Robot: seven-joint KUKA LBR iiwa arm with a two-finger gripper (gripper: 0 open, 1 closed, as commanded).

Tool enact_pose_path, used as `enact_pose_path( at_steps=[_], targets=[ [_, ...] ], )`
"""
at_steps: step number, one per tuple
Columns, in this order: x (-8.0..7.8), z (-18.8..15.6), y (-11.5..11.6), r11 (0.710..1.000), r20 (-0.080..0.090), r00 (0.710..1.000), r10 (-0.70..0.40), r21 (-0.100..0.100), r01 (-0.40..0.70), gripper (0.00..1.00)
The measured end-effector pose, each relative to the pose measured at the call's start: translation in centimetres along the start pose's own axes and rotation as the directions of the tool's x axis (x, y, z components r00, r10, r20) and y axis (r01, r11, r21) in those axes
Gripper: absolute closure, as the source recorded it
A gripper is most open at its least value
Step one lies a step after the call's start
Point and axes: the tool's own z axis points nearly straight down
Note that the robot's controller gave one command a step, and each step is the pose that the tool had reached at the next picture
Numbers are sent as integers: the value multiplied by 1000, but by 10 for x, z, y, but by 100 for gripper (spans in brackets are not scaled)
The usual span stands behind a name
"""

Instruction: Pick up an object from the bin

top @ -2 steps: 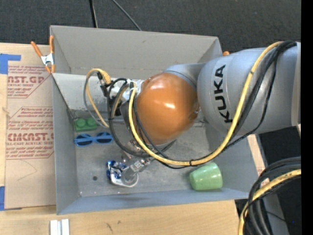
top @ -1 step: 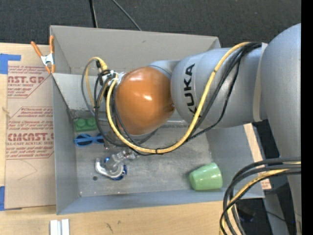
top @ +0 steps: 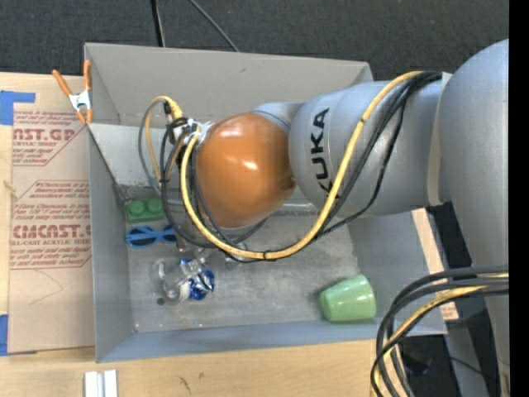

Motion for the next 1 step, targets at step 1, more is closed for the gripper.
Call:
enact_pose_path(
  at_steps=[1],
  targets=[
    [-8, 48, -22, 994, 3, 994, -111, -1, 111, 0]
  ],
)
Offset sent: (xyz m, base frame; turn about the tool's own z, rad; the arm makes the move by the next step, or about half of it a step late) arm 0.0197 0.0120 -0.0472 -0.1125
